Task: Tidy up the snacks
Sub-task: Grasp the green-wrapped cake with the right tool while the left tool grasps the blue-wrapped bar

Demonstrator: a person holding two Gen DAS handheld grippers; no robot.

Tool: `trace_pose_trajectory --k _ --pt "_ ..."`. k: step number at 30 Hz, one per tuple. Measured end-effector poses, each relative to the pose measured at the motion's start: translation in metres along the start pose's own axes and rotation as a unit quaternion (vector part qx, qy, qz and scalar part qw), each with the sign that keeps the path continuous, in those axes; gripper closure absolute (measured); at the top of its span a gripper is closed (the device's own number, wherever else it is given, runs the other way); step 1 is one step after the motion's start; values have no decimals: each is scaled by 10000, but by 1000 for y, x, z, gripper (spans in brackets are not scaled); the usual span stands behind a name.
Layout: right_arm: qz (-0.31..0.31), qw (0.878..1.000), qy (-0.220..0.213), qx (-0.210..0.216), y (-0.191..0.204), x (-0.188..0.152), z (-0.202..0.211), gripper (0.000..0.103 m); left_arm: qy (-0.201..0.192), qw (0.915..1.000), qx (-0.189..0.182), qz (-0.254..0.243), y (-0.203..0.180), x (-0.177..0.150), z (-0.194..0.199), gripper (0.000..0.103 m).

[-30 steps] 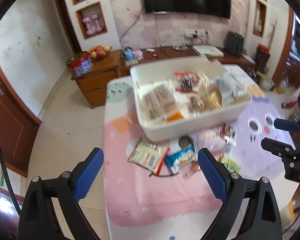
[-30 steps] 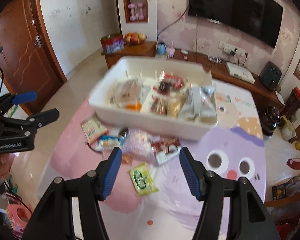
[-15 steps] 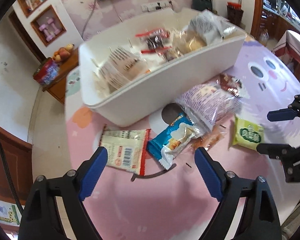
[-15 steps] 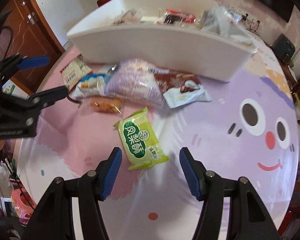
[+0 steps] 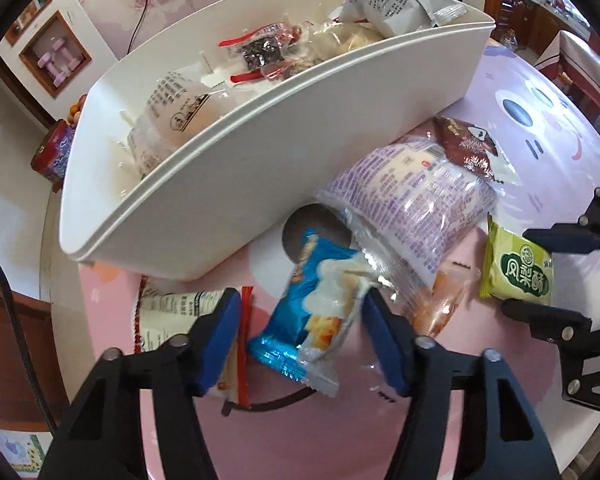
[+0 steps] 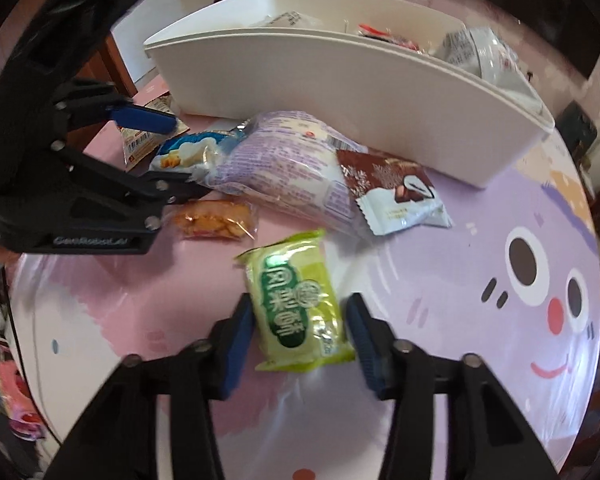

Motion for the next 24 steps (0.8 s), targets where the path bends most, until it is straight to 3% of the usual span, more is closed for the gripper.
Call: trace_pose_trajectory --k 3,4,9,15,24 --pt "-35 10000 -90 19 1 -3 1 63 15 9998 -182 53 -3 2 -1 71" --pt "-49 9999 -112 18 1 -4 1 65 3 9999 -146 33 -5 2 0 73" --pt "-143 9997 -153 84 -3 -17 5 66 -114 9999 18 113 -17 -5 5 74" --pt "-266 9994 -119 172 -5 -22 10 66 -214 9955 80 918 -19 -23 25 74" --pt "-522 9979 -47 373 -3 -34 17 66 -742 9772 30 1991 -30 -56 70 75"
Point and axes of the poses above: each gripper's, at about its wrist camera, not at the fingertips, and z roughly against the way its jaws point, y to its left, x to its top, the point moved 4 cm from there along -z, roughly the way its jaws point, and after that the axes turned 6 degrees about z, right-handed, at the moved point
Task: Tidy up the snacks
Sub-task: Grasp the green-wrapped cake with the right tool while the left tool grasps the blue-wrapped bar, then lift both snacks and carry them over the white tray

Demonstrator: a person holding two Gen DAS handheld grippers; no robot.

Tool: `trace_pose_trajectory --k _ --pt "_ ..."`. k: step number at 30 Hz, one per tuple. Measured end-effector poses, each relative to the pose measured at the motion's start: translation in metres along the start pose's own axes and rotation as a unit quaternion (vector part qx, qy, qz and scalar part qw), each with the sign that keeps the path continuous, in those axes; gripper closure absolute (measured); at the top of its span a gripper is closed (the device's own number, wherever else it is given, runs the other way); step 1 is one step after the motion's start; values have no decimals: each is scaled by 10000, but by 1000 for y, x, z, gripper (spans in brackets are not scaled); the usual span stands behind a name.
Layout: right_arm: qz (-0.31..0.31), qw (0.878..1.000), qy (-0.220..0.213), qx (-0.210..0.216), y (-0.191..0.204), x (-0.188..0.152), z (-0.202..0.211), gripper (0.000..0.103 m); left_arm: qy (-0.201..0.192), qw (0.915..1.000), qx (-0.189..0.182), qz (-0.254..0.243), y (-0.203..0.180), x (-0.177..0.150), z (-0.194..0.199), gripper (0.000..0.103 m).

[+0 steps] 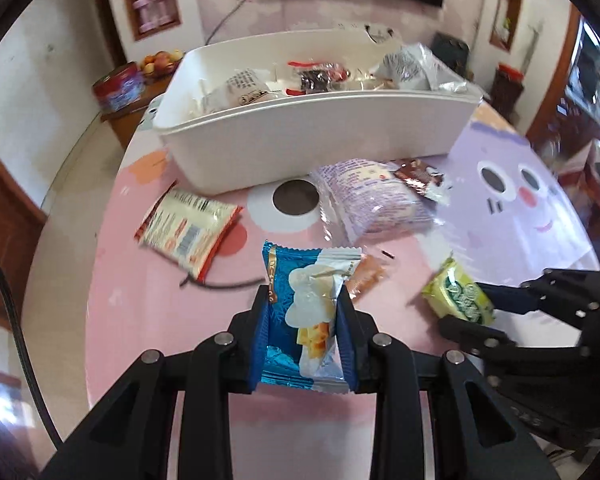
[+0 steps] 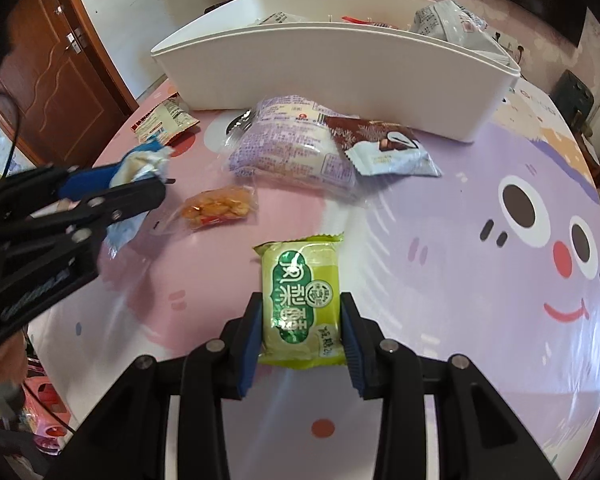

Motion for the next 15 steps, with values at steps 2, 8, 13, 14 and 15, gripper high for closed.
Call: trace_pose_trajectory --k 2,8,13,14,15 --pt "-5 10000 -25 13 1 -3 5 66 -2 10000 -55 74 -2 -11 8 75" --pt "-18 9997 -213 100 5 -2 27 66 -8 9998 -170 130 -7 -27 31 75" --pt "-40 9988 -465 177 11 5 51 66 -198 9990 -354 195 -15 -16 55 75" --pt "-38 9985 -518 181 12 6 57 66 -233 9989 -352 192 -15 -13 59 75" --pt "-43 9982 -569 187 12 7 62 66 -286 9988 -343 196 -16 -9 65 75"
Point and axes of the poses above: each gripper's, at about its wrist camera, not at the fingertips, and z roughly against the way its jaws point, y to its left, x to its top, the point moved 4 cm from there along -z, roughly the way its jaws point, and after that the axes turned 6 degrees about z, right-handed, at the moved point
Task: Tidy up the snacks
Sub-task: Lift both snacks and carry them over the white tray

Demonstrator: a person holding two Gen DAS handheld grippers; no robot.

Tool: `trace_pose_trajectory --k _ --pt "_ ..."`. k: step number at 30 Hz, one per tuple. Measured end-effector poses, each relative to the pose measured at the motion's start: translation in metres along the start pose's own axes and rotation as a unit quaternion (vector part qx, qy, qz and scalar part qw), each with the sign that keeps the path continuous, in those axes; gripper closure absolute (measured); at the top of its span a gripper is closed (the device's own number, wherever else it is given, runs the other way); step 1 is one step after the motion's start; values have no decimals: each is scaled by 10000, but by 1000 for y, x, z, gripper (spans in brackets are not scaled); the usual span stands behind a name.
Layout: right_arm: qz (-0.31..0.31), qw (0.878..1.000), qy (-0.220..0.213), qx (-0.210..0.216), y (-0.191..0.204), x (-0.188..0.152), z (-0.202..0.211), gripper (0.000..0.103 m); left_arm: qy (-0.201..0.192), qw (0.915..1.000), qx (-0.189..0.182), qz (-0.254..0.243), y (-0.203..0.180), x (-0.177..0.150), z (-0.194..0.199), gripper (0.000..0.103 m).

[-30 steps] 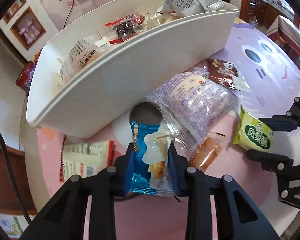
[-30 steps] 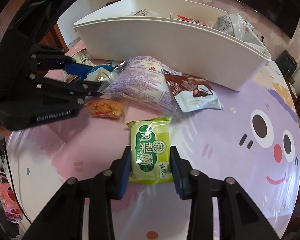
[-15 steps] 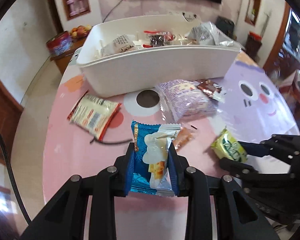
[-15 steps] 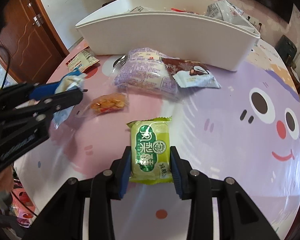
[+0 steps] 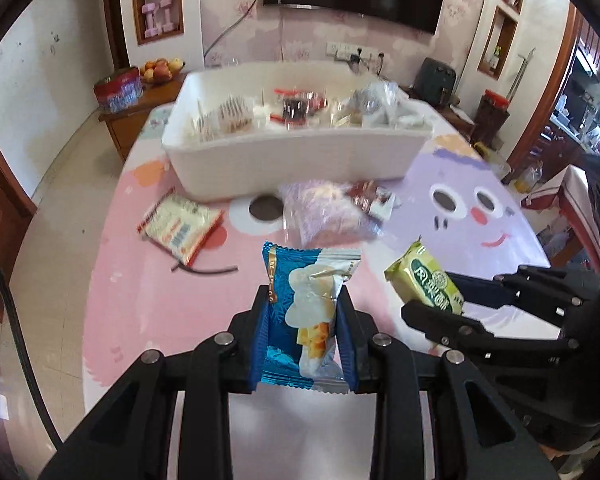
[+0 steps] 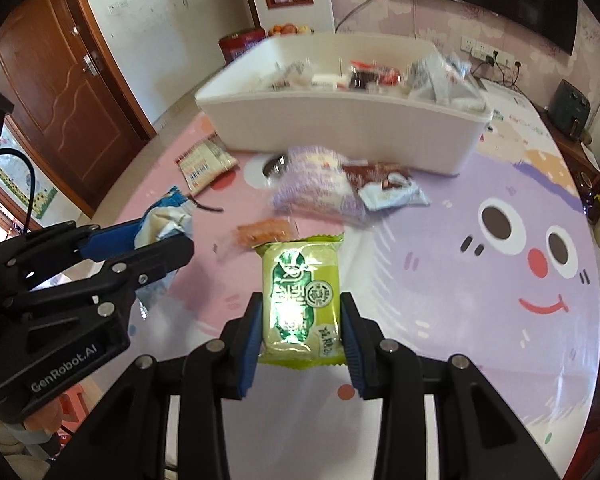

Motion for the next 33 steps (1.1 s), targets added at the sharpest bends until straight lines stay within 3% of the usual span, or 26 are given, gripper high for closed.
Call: trace_pose_trajectory --k 10,21,28,33 --pt "-149 9981 -600 31 -7 47 49 66 -288 9991 304 60 1 49 33 74" --pt "-27 9890 -1396 -494 -31 139 112 66 -854 9946 555 -214 -1 146 62 74" --pt "-60 9817 -1764 -716 -50 208 135 66 -948 9933 651 -69 4 216 59 74" --pt "-255 9812 -1775 -715 -67 249 123 66 -777 9950 577 235 11 259 33 74"
Point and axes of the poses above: each gripper's, at about its wrist camera, not at the fingertips, and z roughly against the way its jaws point, y to its left, x to its top, the point moved 4 cm from there along -z, roughly the way its jaws point, and after that the axes turned 6 degrees about z, right-handed, at the moved point
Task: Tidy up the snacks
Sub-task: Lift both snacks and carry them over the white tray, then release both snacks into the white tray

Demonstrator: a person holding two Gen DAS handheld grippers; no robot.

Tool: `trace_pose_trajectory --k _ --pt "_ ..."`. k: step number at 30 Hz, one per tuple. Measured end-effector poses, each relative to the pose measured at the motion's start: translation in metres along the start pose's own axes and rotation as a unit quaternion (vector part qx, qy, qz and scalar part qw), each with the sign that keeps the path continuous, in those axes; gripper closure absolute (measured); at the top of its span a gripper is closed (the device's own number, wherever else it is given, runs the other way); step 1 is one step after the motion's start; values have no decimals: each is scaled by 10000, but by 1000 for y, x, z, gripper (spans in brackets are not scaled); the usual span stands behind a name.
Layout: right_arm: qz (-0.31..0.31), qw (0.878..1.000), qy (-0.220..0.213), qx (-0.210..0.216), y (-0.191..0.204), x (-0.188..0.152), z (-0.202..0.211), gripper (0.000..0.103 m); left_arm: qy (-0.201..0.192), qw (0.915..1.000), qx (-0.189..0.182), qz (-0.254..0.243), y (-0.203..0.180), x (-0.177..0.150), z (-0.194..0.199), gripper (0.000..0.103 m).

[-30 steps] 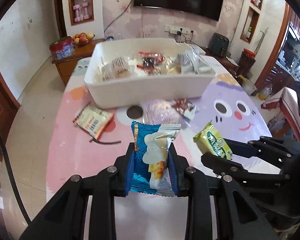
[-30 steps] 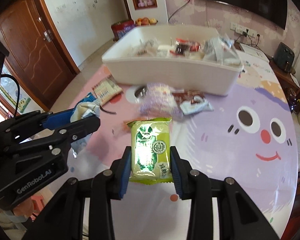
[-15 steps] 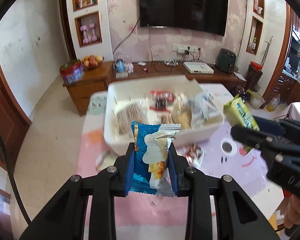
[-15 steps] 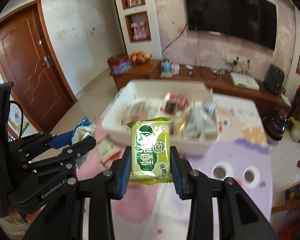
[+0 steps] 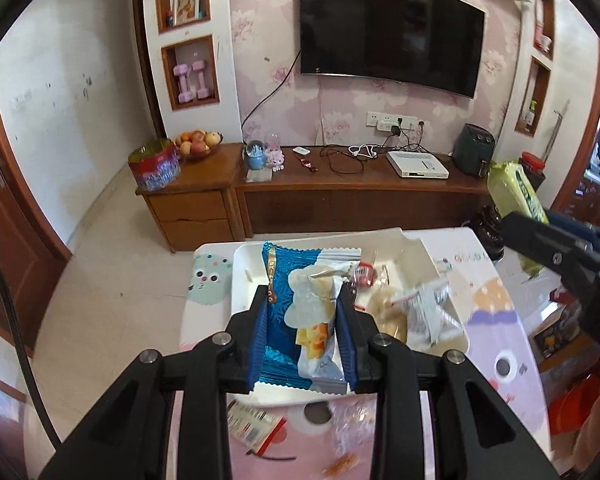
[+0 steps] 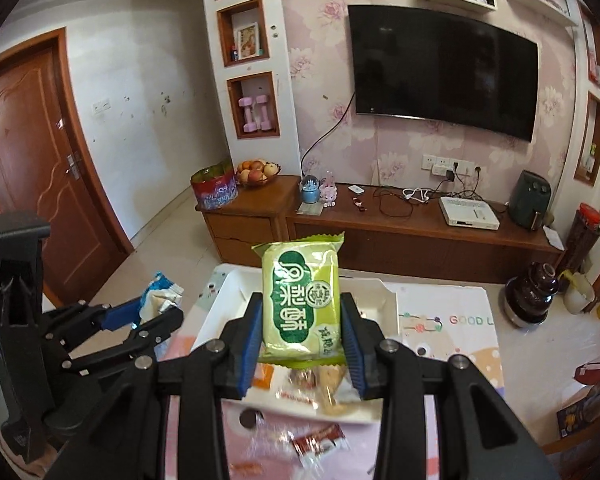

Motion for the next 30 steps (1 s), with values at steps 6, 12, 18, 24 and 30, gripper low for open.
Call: trace_pose_trajectory --k 6,12,18,24,30 --pt "-251 9992 290 -74 -18 10 -51 66 229 9996 30 138 -1 17 -45 74" --pt "-511 9959 748 -61 -33 -5 -105 66 372 9992 68 119 0 14 -83 74" --pt "-682 9912 1132 -36 -39 -26 -142 66 537 9984 147 16 -5 5 -112 74" --pt "-747 9873 1398 38 -35 -36 -167 65 762 9970 128 50 -2 0 -143 69" --pt "-906 9827 1613 110 -37 -44 -180 61 711 9971 271 7 3 -9 -158 15"
Point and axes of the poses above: each gripper's, at about its wrist camera, not at the fingertips, and z roughly against the way its jaws point, y to its left, x to its top, the point moved 4 cm from there along -z, roughly the way its jaws point, and after that the axes turned 6 degrees about z, right-handed, at the moved point
